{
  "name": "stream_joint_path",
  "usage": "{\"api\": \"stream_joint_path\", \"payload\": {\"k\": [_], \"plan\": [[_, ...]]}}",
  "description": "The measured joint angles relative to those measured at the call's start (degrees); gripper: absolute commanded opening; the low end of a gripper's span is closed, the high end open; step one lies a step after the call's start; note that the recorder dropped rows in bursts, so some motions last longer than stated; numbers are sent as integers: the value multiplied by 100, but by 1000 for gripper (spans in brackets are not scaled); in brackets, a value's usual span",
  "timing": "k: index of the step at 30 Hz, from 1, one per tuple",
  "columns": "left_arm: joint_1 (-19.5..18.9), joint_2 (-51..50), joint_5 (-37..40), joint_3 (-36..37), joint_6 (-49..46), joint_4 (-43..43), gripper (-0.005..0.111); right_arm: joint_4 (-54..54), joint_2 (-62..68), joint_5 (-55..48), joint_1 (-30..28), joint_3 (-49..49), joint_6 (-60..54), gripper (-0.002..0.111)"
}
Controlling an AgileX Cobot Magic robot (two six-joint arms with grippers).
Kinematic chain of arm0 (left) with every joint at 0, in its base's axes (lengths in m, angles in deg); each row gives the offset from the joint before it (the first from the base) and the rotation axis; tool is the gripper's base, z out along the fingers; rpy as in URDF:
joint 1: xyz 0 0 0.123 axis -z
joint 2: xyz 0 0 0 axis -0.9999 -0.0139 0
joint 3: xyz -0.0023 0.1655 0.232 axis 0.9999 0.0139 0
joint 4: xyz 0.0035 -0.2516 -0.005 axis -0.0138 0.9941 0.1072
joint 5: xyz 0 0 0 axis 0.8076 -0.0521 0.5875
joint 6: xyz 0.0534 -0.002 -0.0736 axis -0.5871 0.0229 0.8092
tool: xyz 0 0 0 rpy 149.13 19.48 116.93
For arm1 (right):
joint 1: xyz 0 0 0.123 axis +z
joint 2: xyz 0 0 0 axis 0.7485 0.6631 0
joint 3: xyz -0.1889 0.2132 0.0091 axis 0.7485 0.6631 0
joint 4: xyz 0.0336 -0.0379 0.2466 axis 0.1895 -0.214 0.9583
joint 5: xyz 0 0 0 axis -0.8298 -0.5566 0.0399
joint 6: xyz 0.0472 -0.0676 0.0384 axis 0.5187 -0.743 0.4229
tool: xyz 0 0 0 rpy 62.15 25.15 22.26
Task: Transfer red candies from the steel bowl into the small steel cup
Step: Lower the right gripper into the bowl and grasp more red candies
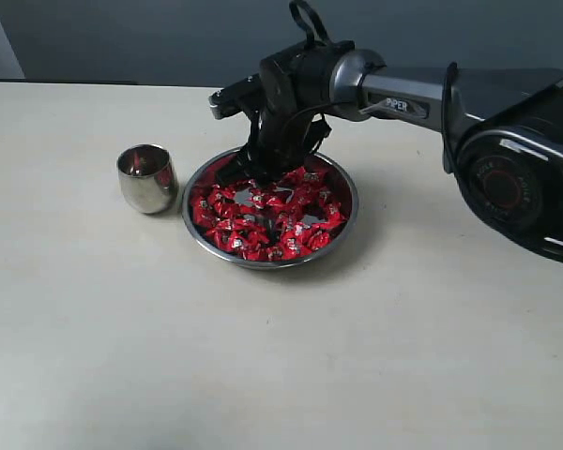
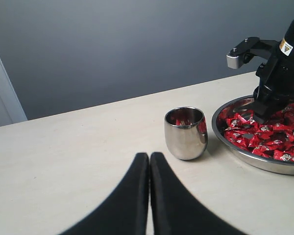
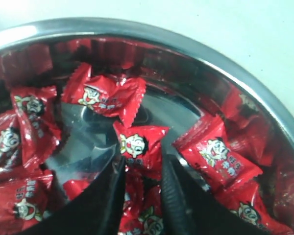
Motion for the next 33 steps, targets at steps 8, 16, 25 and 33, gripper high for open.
{"api": "stream_joint_path", "payload": {"k": [8, 16, 25, 33], "plan": [[0, 0, 0, 0, 0, 0, 2, 259, 0, -174, 0, 0, 0, 26], [0, 0, 0, 0, 0, 0, 2, 233, -11, -662, 0, -32, -62, 45], [0, 0, 0, 0, 0, 0, 2, 220, -33, -1047, 0, -32, -126, 43], [0, 0, 0, 0, 0, 0, 2, 220, -33, -1152, 0, -45, -126, 41]]}}
